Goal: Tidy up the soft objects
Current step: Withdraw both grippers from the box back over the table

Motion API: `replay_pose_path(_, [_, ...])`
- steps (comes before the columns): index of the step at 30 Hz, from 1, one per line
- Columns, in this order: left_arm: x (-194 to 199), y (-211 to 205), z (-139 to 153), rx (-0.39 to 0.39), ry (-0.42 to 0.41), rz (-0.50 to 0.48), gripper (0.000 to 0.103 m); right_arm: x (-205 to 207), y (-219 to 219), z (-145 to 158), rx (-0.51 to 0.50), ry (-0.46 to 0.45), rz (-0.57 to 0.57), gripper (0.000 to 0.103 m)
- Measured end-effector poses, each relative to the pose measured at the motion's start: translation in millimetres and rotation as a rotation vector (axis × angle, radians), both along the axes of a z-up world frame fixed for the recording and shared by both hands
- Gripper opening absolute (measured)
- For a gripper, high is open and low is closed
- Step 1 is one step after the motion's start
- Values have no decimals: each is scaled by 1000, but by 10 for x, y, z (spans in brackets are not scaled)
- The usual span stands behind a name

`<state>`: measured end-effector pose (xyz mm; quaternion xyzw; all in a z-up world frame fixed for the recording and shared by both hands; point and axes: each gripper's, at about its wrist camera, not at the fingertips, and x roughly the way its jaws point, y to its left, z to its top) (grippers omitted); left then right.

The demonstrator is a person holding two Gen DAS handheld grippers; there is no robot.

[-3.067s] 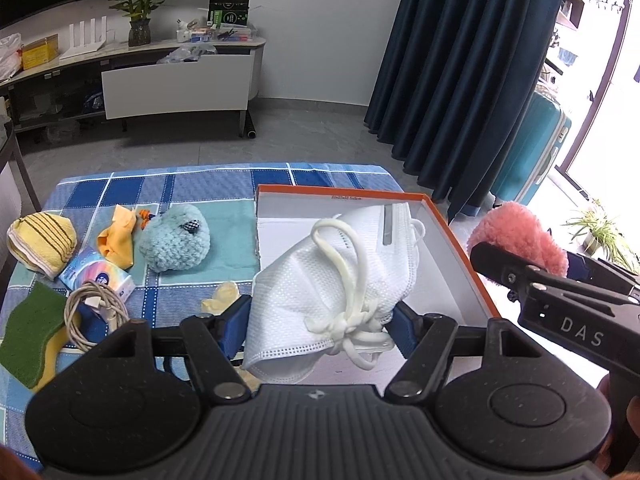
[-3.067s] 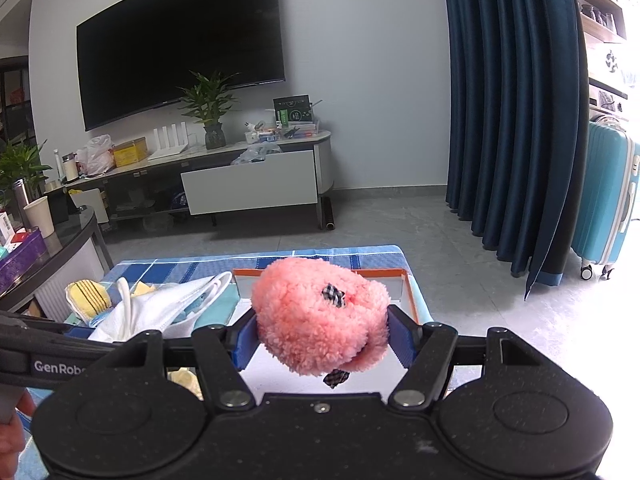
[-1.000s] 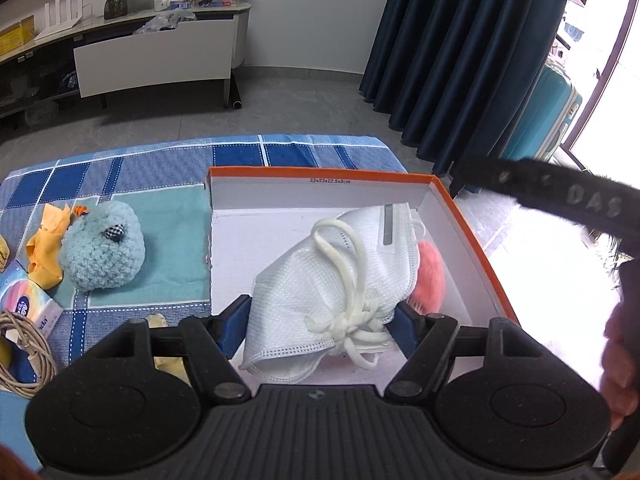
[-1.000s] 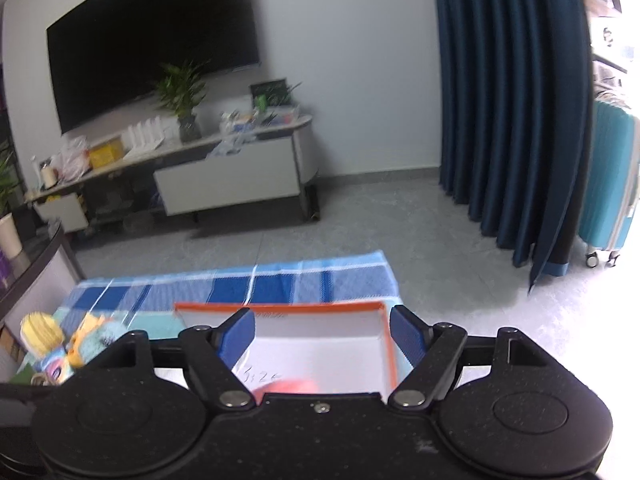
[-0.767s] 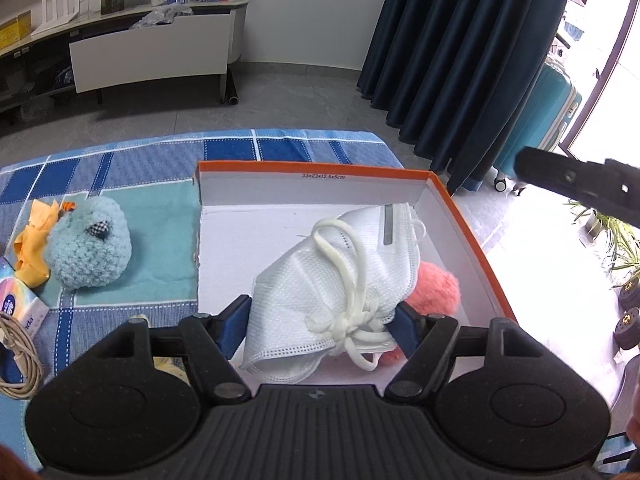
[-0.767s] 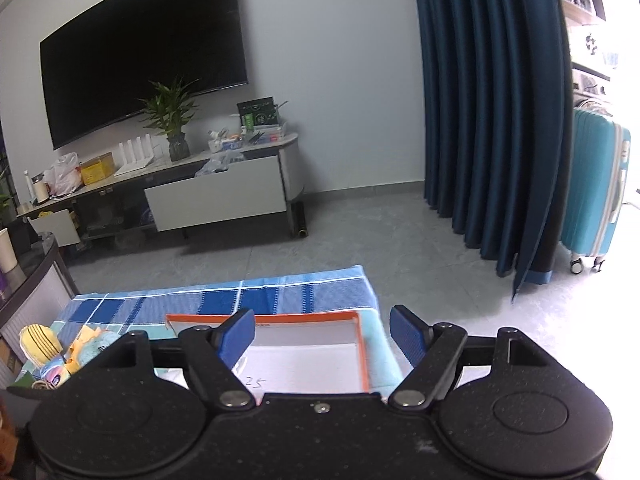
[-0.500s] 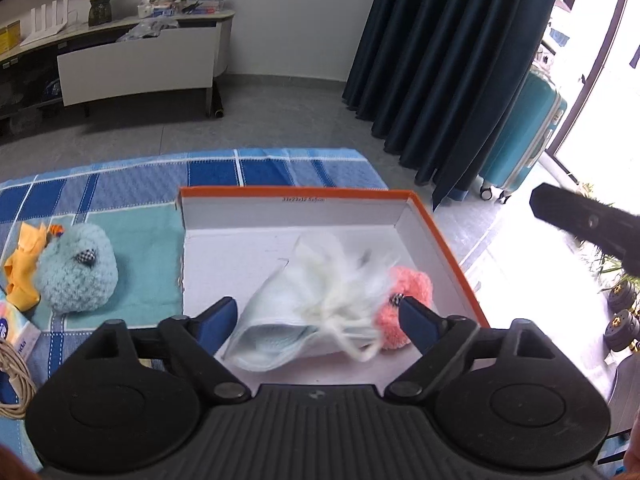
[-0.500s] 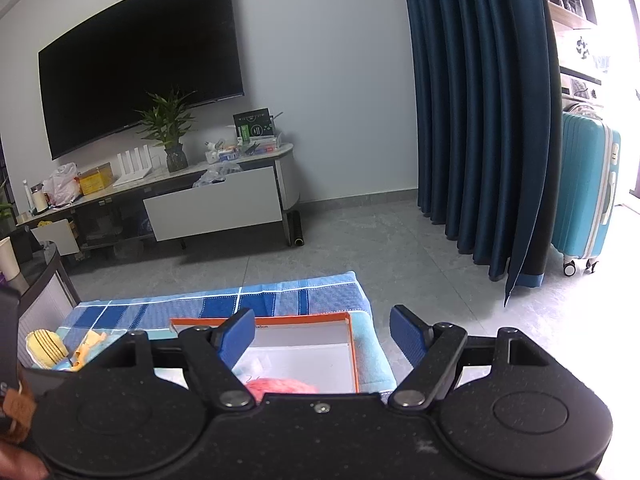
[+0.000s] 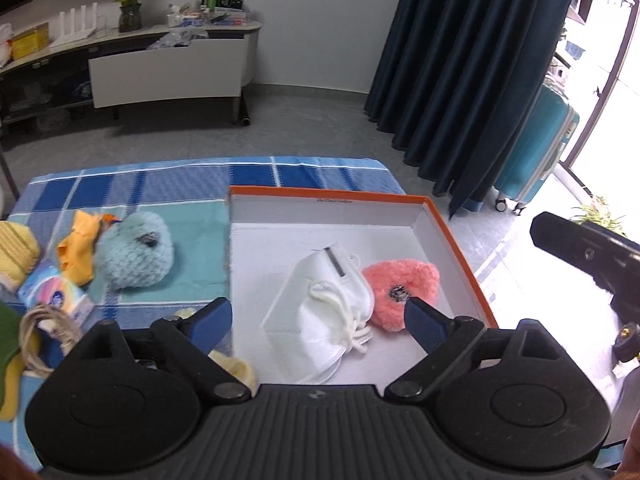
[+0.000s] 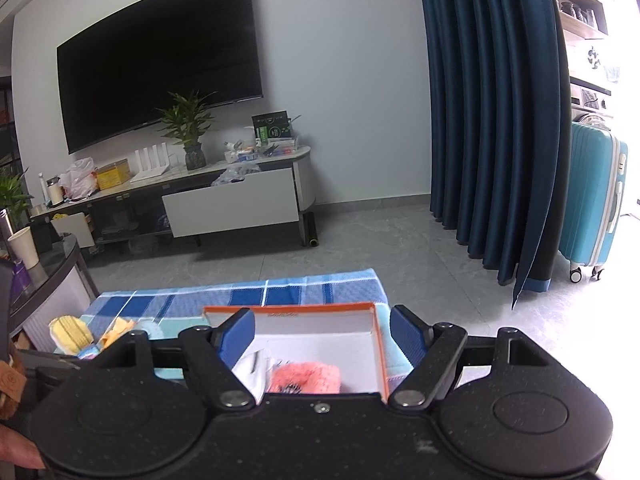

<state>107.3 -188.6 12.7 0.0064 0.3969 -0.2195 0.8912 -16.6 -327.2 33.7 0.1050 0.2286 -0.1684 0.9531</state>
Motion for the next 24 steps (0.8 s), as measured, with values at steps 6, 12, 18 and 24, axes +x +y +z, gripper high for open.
replay_pose_path(6, [-126,155,71,26,-19,37,99,-58,173,-46,9,25,19,88])
replay_pose_path(12, [-222,339,74,23,-17,65,99,-57,306,-98,16,50,40,88])
replay_pose_path(18, [-238,562,20,19,7,111,99,-25,424,-169,33,73,73,88])
replay_pose_path(24, [-249,779,-7,15,14,150,99,44,582,-214,41,90,102,88])
